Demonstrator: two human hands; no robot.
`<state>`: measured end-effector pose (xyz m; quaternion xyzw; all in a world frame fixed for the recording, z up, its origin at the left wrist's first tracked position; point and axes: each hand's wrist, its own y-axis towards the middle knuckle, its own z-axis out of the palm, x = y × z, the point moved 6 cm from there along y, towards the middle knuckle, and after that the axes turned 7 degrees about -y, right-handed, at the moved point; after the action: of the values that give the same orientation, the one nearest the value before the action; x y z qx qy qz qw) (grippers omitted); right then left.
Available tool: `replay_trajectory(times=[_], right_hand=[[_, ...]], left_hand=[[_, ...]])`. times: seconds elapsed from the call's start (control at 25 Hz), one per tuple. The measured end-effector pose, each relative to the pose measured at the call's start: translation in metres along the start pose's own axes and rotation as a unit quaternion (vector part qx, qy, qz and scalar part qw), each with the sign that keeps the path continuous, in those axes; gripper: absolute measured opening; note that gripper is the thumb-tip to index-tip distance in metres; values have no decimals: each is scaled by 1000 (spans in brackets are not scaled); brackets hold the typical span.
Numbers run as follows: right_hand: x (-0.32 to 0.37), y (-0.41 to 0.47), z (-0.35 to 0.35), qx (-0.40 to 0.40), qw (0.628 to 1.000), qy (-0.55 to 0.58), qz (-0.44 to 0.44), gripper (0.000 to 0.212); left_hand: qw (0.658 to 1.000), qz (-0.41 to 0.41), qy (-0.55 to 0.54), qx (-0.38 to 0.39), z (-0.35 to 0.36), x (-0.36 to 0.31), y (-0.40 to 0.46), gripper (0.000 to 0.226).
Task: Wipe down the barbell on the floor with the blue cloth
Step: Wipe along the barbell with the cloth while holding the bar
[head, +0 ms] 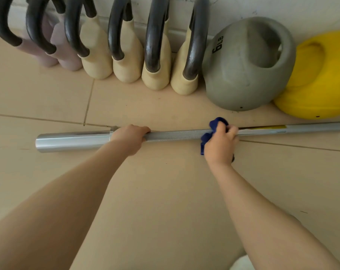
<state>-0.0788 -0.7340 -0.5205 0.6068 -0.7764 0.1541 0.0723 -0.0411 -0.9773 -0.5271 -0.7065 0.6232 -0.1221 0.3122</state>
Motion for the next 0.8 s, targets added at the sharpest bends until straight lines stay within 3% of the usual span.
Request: replay_trajectory(times=[0.12,0.28,0.4,0.56,0.68,0.8], right_hand=[[50,-49,25,46,994,-23,-99,30],[115,-95,50,181,948,-23,-259,43],[114,-93,48,217,944,-35,-245,36],[121,-104,35,207,938,-174,-216,48],[144,-109,25,274,924,-171,-202,27],[193,-107,-6,206,907,-221,-292,38]], left_hand=[[999,-18,-38,-16,2,-1,-4,29],[997,9,-15,-79,7,-4,-23,37],[981,13,7,-192,6,22,-56,61],[986,-45,-72,-143,13,72,-99,66],[981,-80,-113,-139,8,100,-127,63],[968,-148,-179,-92,5,128,-151,59]])
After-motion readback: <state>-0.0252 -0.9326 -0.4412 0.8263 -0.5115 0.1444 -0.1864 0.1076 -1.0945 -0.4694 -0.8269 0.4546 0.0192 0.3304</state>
